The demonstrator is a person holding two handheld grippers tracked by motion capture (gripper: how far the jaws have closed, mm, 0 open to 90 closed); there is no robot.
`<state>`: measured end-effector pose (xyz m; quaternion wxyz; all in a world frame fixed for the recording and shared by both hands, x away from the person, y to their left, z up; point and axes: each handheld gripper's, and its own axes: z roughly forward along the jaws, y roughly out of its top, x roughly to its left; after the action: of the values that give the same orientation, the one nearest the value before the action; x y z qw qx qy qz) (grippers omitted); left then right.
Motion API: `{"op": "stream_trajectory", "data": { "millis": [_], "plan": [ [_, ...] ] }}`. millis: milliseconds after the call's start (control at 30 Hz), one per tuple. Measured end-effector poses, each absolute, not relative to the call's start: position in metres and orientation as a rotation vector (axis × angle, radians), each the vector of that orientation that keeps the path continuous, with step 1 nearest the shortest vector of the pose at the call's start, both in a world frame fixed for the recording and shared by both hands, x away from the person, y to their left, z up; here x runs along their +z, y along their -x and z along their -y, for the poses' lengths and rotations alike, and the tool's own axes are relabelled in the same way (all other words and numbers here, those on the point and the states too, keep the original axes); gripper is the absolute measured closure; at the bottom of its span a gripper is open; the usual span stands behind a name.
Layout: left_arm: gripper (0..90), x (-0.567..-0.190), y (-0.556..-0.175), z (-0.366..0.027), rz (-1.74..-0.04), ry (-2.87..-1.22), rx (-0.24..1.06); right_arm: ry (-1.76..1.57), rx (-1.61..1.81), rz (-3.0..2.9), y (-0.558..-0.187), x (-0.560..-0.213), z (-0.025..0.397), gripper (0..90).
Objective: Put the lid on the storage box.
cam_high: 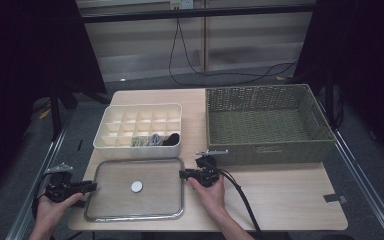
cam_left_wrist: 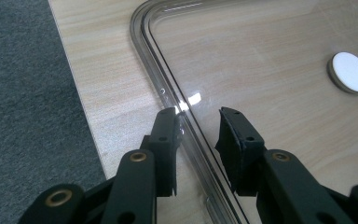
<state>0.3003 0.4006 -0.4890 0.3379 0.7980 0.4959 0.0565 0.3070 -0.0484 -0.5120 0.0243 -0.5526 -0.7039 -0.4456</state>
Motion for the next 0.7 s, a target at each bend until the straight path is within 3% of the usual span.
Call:
{"op": "stream_trajectory", "data": {
  "millis": [400, 700],
  "plan": [
    [67.9, -0.489, -0.3, -0.4, -1.298, -2.073, 0.143, 1.748, -1.393, 1.703, -0.309, -0.531, 0.065, 74.1],
    [67.7, -0.489, -0.301, -0.4, -1.296, -2.076, 0.142, 1.672, -1.359, 1.761, -0.309, -0.53, 0.061, 75.0]
  ]
}}
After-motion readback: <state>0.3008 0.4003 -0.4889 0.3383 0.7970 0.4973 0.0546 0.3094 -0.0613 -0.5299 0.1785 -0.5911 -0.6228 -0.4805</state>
